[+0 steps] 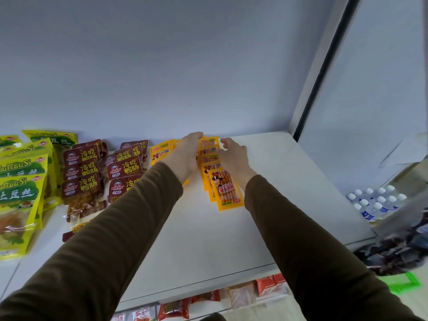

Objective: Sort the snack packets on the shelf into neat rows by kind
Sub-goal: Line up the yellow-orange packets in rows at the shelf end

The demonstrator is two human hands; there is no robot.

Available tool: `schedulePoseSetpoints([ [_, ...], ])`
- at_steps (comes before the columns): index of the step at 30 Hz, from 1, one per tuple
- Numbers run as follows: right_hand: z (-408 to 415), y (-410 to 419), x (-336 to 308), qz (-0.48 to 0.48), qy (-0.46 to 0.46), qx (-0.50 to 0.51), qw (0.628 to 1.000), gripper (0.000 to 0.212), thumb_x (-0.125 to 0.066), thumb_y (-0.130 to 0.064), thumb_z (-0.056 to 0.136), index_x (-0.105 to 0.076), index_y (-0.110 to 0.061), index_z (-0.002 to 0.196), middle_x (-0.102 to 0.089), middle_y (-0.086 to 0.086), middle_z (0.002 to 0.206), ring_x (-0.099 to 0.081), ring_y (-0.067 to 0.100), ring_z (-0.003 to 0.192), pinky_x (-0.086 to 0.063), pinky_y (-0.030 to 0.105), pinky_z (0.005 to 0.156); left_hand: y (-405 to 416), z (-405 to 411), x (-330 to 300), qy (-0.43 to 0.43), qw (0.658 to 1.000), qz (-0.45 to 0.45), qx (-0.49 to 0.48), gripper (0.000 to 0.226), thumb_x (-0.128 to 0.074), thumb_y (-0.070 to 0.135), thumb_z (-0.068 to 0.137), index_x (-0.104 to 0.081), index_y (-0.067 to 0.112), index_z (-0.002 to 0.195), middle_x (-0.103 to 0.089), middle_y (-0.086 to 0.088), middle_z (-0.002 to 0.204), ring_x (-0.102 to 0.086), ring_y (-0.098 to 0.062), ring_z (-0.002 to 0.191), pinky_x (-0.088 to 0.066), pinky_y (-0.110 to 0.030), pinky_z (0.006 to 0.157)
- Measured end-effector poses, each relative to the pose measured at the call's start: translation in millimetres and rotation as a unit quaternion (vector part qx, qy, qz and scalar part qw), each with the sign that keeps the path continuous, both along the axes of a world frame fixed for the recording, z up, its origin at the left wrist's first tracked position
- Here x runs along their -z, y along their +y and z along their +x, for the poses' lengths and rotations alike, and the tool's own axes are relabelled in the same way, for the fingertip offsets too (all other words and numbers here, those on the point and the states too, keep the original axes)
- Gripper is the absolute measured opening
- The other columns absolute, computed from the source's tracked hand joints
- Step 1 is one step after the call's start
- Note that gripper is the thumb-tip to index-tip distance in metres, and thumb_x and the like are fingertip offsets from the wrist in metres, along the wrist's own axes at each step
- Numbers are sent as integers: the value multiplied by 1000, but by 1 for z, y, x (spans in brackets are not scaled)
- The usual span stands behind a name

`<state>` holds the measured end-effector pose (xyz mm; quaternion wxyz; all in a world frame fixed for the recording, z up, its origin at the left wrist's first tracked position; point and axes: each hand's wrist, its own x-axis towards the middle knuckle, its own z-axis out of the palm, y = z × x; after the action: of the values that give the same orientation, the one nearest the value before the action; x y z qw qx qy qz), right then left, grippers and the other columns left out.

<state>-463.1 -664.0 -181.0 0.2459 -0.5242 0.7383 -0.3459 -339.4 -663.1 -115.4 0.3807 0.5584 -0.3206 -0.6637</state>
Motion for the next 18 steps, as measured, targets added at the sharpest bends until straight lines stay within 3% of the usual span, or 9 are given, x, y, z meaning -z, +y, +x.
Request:
schedulePoseSetpoints([
  [2, 0, -2, -2, -9, 4, -3, 1000, 44, -41, -20, 104, -46, -18, 147, -59, 8, 138, -46, 29, 131, -41, 43, 108, -3, -3, 0, 6, 1000, 7, -15, 25, -51, 35, 106, -53, 12, 97, -59, -7, 85, -60, -19, 69, -46, -22, 39],
  [4, 3, -4, -2, 5, 23, -26, 999, 43, -39, -18, 106, -45, -14, 148, -58, 12, 141, -53, 30, 130, -39, 45, 112, -5, -6, 1, 25, 999, 20, -25, 31, -50, 38, 106, -52, 11, 92, -61, -7, 81, -63, -20, 69, -49, -26, 47],
  [7, 8, -4, -1, 10, 54, -33, 998, 44, -36, -14, 106, -43, -11, 149, -56, 12, 144, -53, 32, 131, -35, 46, 114, -7, -7, -1, 47, 998, 25, -22, 34, -48, 42, 107, -49, 13, 89, -67, -7, 55, -64, -22, 69, -51, -26, 42],
  [12, 14, -6, 1, 7, -47, -9, 999, 44, -35, -12, 105, -47, -15, 148, -58, 11, 141, -57, 31, 126, -43, 46, 110, -9, -3, -5, 30, 999, 13, -11, 37, -45, 45, 107, -47, 13, 88, -57, -4, 35, -62, -17, 32, -47, -28, 31],
  [14, 14, -5, 1, 4, -50, -9, 999, 46, -35, -12, 105, -43, -16, 151, -57, 10, 143, -56, 31, 128, -42, 47, 111, -7, -2, -5, 18, 1000, 11, -6, 37, -44, 45, 108, -51, 10, 99, -59, -2, 39, -60, -16, 32, -43, -22, 29],
  [16, 13, -5, 2, -15, -32, -9, 999, 44, -34, -12, 106, -45, -17, 149, -59, 11, 141, -58, 32, 125, -43, 47, 110, -6, -2, -5, -9, 1000, 3, -12, 39, -42, 46, 107, -51, 13, 128, -62, -2, 67, -58, -16, 49, -38, -15, 31],
  [18, 11, -5, 2, -19, -83, 0, 996, 46, -34, -13, 107, -43, -19, 151, -56, 9, 144, -58, 29, 125, -46, 45, 108, -6, -3, -4, -7, 1000, 8, -18, 39, -44, 46, 107, -49, 15, 130, -54, 0, 83, -53, -14, 62, -39, -16, 31],
])
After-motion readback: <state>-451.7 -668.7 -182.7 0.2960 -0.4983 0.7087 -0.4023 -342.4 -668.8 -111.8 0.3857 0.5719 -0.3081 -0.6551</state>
